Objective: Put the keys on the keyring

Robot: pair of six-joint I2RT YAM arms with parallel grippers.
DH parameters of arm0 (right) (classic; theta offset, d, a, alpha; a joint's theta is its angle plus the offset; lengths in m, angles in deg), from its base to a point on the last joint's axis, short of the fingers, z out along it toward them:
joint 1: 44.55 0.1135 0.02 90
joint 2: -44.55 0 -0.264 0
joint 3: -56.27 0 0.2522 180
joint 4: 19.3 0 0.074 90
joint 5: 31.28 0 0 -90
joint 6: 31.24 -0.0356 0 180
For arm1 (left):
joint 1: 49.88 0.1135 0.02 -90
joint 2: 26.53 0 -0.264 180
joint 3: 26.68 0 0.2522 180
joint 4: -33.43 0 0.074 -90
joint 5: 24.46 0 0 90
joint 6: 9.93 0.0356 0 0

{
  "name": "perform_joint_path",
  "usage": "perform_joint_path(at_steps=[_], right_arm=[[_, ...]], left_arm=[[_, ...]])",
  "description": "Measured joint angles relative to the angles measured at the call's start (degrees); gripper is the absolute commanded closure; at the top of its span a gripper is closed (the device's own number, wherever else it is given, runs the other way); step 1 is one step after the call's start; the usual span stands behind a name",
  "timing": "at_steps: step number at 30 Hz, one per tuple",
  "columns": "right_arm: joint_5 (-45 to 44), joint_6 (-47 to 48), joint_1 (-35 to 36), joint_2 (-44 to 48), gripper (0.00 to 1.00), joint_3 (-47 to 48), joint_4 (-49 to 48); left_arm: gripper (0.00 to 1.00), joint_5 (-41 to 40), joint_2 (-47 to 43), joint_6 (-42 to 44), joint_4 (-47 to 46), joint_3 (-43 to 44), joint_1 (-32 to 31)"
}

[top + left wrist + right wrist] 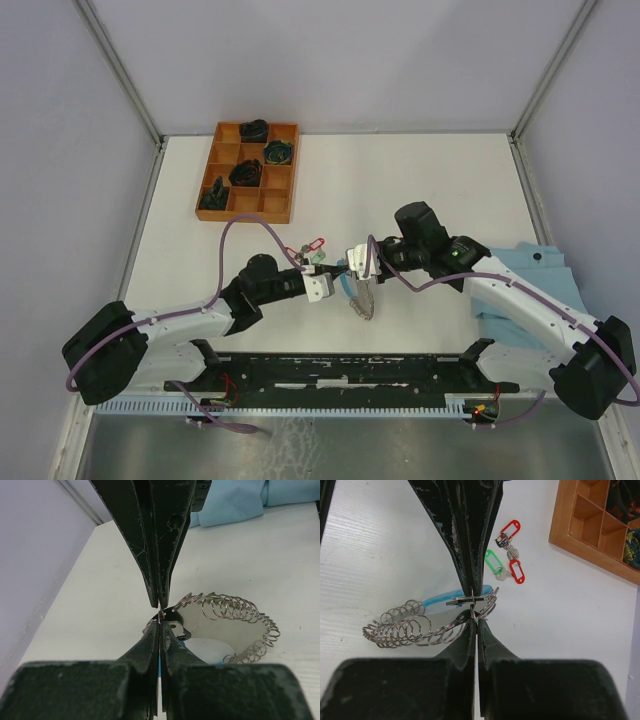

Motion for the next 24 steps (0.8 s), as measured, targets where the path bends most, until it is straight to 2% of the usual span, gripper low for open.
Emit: perform_joint_path(at_steps=[24], right_arm=[[-0.4,-1.0,0.0,0.1,0.99,0.0,0.0]], left_arm=[[0.97,0.0,0.1,-0.1,1.2,0.2,0.0]])
